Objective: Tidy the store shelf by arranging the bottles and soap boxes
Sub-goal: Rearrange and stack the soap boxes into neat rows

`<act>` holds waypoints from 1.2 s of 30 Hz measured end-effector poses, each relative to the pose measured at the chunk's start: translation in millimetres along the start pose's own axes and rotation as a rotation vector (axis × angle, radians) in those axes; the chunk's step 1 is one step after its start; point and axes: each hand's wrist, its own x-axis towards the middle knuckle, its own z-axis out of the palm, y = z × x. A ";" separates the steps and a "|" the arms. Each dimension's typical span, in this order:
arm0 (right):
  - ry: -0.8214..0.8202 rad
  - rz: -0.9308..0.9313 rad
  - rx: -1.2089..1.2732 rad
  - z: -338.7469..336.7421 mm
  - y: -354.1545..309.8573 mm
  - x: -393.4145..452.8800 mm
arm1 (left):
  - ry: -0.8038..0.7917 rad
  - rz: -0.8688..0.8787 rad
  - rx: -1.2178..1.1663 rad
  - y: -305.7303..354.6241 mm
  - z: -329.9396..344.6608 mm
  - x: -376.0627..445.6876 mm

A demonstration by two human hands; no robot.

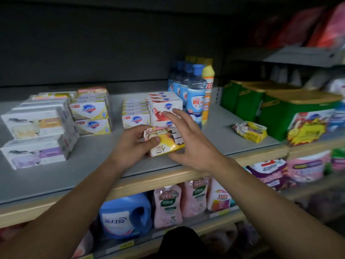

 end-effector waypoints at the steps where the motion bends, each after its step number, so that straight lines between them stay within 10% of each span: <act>1: -0.019 0.008 -0.058 -9.0 8.9 -6.0 | -0.027 -0.013 -0.013 2.3 14.6 3.9; 8: 0.074 0.175 -0.169 -68.7 69.9 -44.9 | -0.145 -0.093 -0.011 7.6 94.8 35.0; 16: 0.384 0.563 -0.302 -122.5 155.4 -50.5 | -0.316 0.187 0.930 -33.3 101.1 41.5; 36: 0.227 0.759 -0.466 -109.3 175.2 -45.9 | -0.277 0.217 0.933 -37.2 102.7 40.8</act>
